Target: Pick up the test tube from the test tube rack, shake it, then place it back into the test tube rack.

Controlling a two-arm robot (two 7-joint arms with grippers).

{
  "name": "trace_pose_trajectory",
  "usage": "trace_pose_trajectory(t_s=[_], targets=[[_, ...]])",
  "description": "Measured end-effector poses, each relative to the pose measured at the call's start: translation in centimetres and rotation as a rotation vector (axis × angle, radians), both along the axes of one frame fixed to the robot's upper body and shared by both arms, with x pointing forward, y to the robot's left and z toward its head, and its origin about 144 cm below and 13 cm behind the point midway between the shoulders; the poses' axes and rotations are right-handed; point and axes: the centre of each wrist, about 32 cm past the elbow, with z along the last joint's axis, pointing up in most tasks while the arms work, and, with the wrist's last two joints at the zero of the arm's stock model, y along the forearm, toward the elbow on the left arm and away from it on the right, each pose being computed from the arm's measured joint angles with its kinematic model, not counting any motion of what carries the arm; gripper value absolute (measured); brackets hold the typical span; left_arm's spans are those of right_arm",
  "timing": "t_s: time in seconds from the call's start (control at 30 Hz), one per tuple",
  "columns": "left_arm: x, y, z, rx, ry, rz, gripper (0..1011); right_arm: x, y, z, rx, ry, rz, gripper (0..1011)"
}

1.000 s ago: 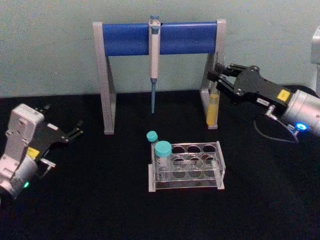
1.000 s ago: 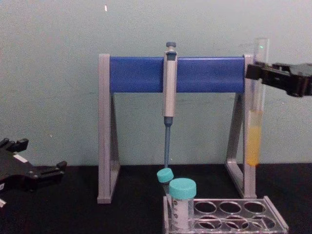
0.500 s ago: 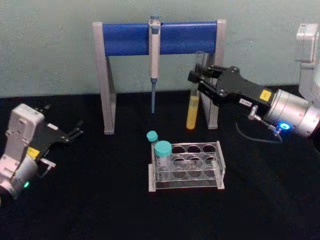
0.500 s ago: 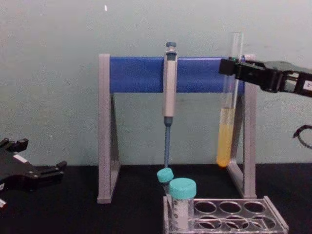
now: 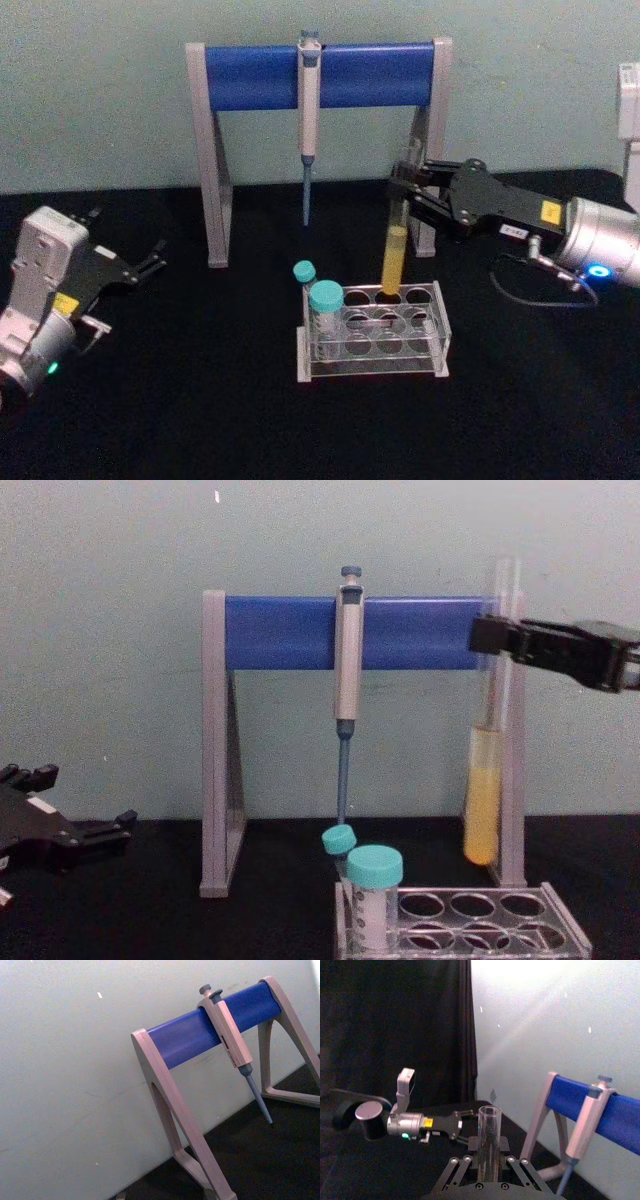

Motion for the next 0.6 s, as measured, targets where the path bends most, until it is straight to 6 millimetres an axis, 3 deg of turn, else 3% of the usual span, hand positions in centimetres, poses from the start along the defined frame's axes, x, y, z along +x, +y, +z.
trace_pose_trajectory(t_s=[0.23,0.6], targets=[[0.0,0.0,0.0,0.000,0.000,0.000,1001,-0.6,-1.8,0.2,-0.040,-0.006,-0.036,232],[0.0,0.0,0.0,0.000,0.000,0.000,1001,-0.2,-2.1,0.4,-0.069,-0.050,-0.138,232]])
